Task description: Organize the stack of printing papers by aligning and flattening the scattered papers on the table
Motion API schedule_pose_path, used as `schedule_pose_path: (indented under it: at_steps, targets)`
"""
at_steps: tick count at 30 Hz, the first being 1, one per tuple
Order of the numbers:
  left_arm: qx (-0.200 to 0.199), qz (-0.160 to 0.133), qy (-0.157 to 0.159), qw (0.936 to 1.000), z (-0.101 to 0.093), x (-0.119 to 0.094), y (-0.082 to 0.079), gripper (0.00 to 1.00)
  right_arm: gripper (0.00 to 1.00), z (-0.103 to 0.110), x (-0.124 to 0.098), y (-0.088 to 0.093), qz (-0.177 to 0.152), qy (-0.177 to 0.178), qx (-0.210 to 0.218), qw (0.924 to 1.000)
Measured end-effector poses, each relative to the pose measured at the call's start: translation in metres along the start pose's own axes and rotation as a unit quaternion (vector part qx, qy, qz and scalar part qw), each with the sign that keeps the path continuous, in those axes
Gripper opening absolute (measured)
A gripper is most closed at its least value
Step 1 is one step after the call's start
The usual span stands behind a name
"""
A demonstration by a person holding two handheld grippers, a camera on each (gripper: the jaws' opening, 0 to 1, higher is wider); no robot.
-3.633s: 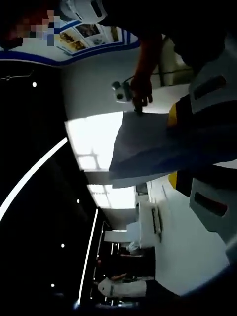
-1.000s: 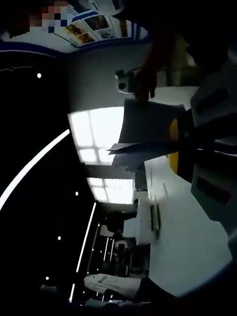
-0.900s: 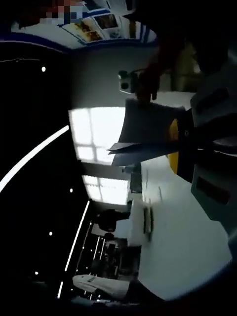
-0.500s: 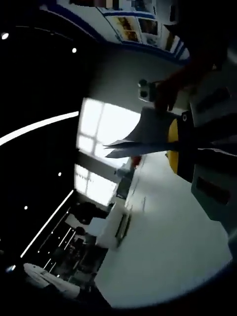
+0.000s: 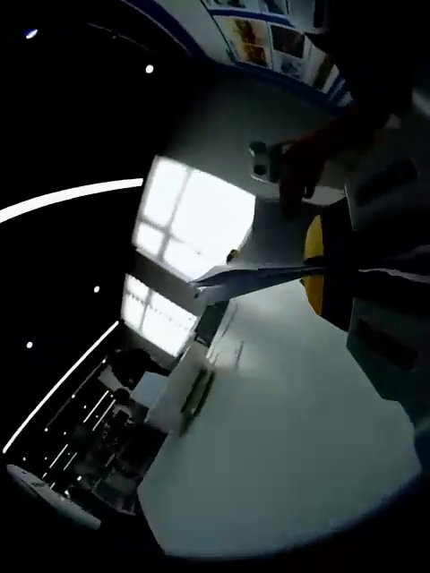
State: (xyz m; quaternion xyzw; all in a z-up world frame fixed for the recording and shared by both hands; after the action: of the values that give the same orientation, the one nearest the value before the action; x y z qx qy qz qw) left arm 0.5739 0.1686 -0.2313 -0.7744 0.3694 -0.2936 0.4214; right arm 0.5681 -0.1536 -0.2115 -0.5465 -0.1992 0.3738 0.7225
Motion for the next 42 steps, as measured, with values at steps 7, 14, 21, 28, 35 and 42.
schedule_pose_path:
  at_steps: [7, 14, 21, 28, 35, 42]
  targets:
    - [0.02, 0.007, -0.024, 0.9995, 0.017, 0.006, 0.01, 0.06, 0.0, -0.013, 0.011, 0.014, 0.003, 0.013, 0.012, 0.9998]
    - [0.055, 0.024, -0.048, 0.9971, 0.028, 0.016, 0.02, 0.06, 0.0, -0.028, 0.022, 0.024, 0.012, 0.04, -0.02, 0.9989]
    - [0.096, 0.042, -0.074, 0.9917, 0.042, 0.026, 0.032, 0.06, 0.0, -0.053, 0.036, 0.028, -0.004, 0.064, -0.034, 0.9974]
    - [0.151, 0.067, -0.102, 0.9811, 0.056, 0.034, 0.047, 0.06, 0.0, -0.055, 0.042, 0.047, -0.017, 0.098, -0.028, 0.9946]
    - [0.19, 0.077, -0.118, 0.9717, 0.057, 0.035, 0.053, 0.07, 0.0, -0.057, 0.045, 0.059, -0.018, 0.119, -0.047, 0.9916]
    - [0.227, 0.097, -0.137, 0.9593, 0.061, 0.036, 0.057, 0.09, 0.04, -0.063, 0.045, 0.071, -0.01, 0.134, -0.099, 0.9859]
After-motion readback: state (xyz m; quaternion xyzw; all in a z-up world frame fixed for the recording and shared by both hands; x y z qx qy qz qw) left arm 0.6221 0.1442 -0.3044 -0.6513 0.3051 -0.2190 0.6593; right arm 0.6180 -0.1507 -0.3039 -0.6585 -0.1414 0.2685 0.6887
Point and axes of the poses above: the point that each gripper's makers call its tool centre point, and the gripper's own axes: x roughly forward along the fingers, z roughly to its left, y roughly out of its underside, the point moved 8 cm from there along -x, roughly backward along the fingers, and after that the axes turned 5 degrees about -z, right-handed, at the moved point
